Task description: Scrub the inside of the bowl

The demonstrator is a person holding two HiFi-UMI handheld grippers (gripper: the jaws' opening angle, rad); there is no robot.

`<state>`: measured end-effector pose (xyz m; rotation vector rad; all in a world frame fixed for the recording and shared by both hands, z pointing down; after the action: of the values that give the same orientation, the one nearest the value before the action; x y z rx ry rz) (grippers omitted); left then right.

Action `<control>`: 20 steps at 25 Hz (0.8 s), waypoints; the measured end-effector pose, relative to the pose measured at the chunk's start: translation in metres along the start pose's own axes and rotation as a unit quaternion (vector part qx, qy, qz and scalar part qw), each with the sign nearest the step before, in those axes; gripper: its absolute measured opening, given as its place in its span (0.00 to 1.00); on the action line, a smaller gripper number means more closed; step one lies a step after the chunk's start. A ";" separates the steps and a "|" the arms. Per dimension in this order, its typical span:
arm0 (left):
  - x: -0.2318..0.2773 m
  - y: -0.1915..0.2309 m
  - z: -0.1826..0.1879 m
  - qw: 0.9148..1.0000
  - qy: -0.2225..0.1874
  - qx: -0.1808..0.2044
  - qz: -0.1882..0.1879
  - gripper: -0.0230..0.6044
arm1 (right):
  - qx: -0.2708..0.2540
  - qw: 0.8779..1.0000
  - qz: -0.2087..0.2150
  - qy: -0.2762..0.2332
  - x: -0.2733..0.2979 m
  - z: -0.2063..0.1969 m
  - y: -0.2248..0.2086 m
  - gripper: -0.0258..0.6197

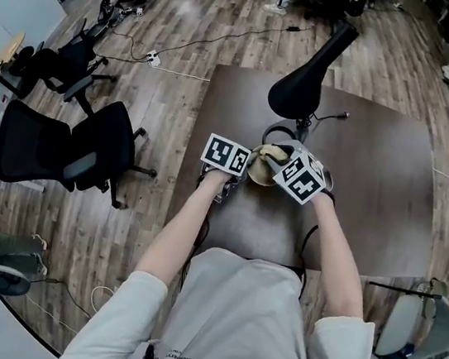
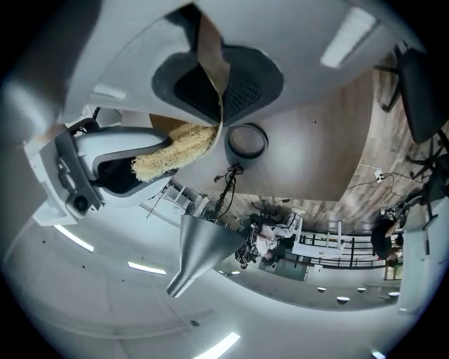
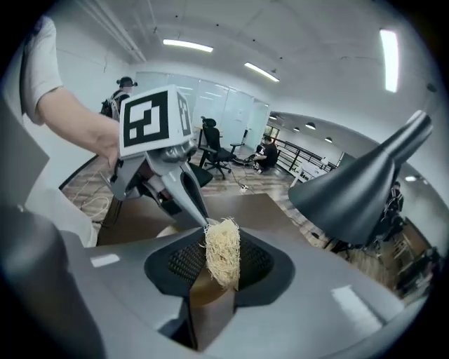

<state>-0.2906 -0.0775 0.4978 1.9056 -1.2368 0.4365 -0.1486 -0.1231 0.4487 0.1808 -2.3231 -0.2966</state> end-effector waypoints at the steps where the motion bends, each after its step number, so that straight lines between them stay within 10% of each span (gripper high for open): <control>1: 0.000 0.000 -0.001 1.000 -0.001 0.000 -0.005 0.06 | -0.013 1.000 -0.008 0.012 0.000 -0.003 0.002 0.24; 20: 0.043 -0.024 0.017 0.999 -0.025 0.015 -0.041 0.07 | 0.043 0.993 -0.070 0.081 -0.031 -0.066 0.013 0.24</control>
<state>-0.2518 -0.1115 0.5053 1.9960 -1.1853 0.3665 -0.0800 -0.1146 0.4754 0.3979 -2.1665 -0.2420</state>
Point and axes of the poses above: the fingertips, and each gripper's own axes: x forward along the fingers, y to its left, z out of its top, the point moved 10 cm from there along -x, backward along the fingers, and after that the axes turned 3 degrees about -z, right-handed, at the moved point
